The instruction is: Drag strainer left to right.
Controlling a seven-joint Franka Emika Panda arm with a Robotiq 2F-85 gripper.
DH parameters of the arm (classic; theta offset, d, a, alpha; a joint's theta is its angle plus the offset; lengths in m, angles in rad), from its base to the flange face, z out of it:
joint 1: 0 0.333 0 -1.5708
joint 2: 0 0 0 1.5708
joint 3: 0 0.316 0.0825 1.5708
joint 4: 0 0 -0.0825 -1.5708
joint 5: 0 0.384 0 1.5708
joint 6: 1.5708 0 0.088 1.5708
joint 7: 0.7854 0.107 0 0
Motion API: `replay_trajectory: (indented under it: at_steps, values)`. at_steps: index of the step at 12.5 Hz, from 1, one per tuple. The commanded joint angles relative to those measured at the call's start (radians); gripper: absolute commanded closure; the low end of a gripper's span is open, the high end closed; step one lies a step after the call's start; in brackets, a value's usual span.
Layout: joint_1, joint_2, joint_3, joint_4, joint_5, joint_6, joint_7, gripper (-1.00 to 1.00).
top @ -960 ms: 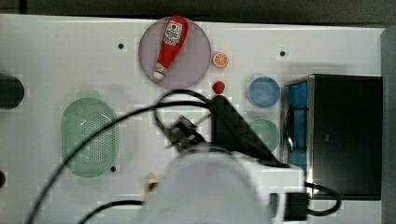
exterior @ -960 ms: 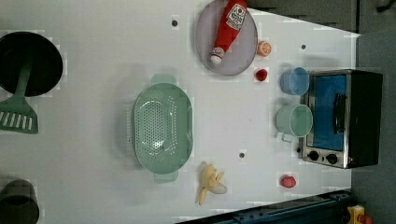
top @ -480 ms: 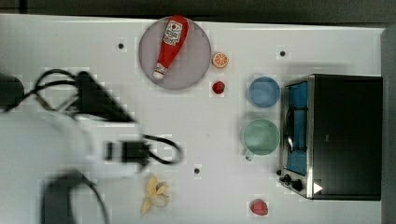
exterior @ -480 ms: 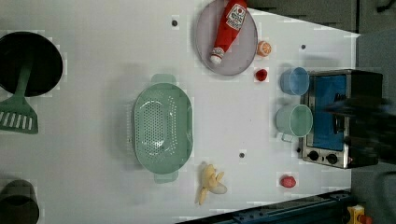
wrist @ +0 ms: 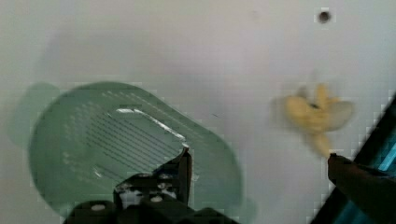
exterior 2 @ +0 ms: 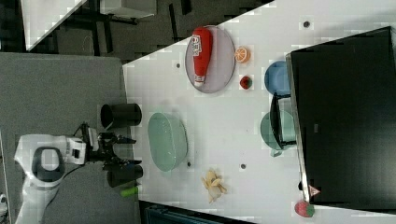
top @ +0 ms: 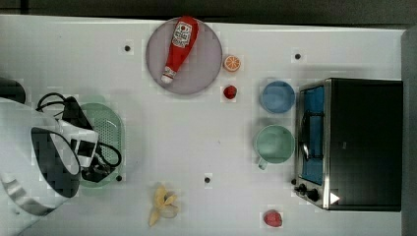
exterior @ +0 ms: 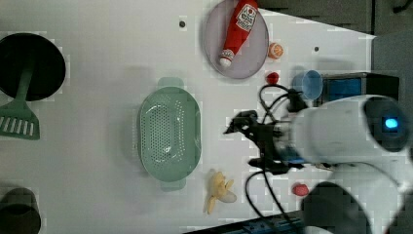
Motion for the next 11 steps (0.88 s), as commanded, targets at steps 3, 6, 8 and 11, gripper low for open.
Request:
replay_trajectory:
  at_steps: [3, 6, 8, 11]
  values:
    - [-0.019, 0.12, 0.026, -0.002, 0.008, 0.206, 0.383, -1.0]
    - [-0.013, 0.243, 0.021, -0.025, -0.013, 0.352, 0.502, -1.0]
    - [-0.011, 0.314, 0.021, -0.036, -0.025, 0.46, 0.581, -1.0]
    - [-0.011, 0.385, 0.004, -0.068, -0.089, 0.593, 0.585, -1.0]
